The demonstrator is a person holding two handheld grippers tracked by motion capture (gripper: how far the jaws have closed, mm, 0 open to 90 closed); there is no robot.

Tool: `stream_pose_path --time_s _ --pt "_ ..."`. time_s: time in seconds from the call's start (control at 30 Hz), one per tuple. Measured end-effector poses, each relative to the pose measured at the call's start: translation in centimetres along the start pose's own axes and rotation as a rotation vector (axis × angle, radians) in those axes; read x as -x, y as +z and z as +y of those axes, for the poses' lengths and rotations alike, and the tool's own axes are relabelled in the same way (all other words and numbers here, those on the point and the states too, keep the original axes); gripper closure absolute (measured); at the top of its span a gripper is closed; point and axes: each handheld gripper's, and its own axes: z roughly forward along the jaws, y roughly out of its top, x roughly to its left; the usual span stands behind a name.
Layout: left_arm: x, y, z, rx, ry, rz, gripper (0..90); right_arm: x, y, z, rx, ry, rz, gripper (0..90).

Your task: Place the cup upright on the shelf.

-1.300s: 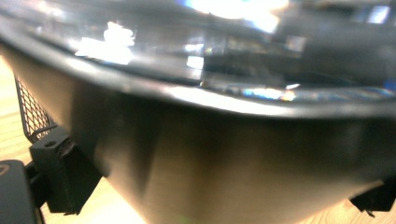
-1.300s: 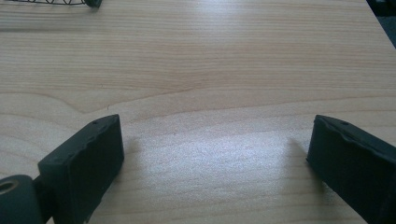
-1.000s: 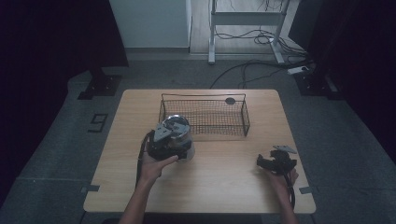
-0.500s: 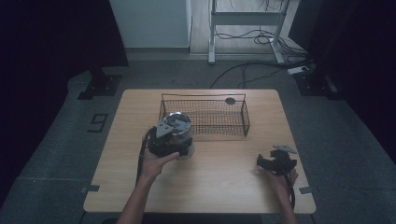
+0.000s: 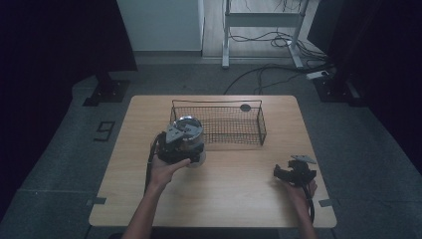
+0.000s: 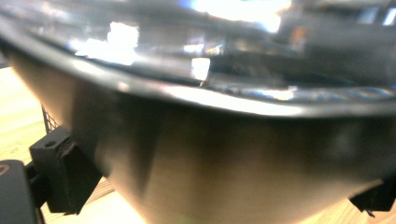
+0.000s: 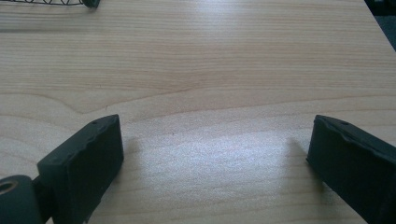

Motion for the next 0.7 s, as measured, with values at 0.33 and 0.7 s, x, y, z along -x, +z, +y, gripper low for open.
stream_pose_path --time_s 0.33,0.7 --pt "-0.24 0.39 0.12 -0.008 0.002 0.004 4.2 0.00 0.02 0.01 -0.001 0.003 -0.002 2.7" --pt "-0.90 0.63 0.67 -0.008 -0.014 0.010 4.2 0.03 0.03 0.02 -0.002 0.006 -0.006 2.6"
